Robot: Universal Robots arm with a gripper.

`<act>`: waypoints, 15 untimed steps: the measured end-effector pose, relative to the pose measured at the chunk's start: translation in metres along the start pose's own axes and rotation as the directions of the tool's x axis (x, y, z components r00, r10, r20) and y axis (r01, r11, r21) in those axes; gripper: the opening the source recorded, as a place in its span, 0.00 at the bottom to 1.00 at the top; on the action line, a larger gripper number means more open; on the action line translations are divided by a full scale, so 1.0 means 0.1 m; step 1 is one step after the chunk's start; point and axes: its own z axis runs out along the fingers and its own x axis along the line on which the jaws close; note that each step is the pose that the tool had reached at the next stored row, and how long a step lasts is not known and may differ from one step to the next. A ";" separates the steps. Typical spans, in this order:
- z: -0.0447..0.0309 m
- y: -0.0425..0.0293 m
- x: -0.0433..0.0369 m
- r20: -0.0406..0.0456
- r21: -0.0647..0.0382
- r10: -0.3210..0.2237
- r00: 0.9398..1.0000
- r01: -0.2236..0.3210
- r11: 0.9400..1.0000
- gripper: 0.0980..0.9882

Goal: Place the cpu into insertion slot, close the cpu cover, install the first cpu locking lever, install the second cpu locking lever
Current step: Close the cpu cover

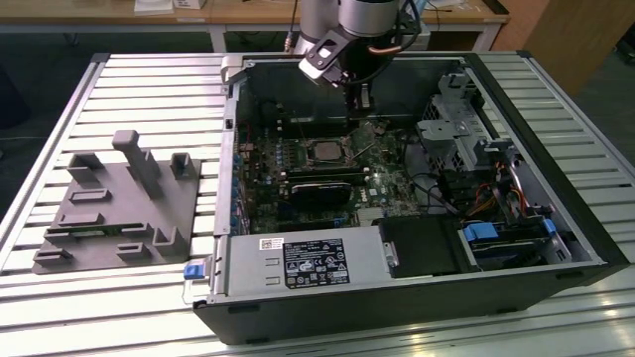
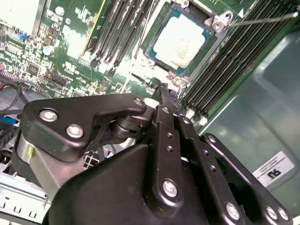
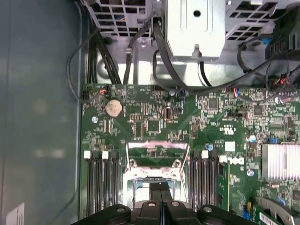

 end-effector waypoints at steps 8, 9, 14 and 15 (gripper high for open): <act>0.004 0.129 0.000 0.000 0.000 0.000 1.000 0.000 1.000 0.01; 0.004 0.144 0.000 0.000 0.000 0.000 1.000 0.000 1.000 0.01; 0.007 0.237 0.001 0.000 0.000 0.000 1.000 0.000 1.000 0.01; 0.007 0.258 0.001 0.000 0.000 0.000 1.000 0.000 1.000 0.01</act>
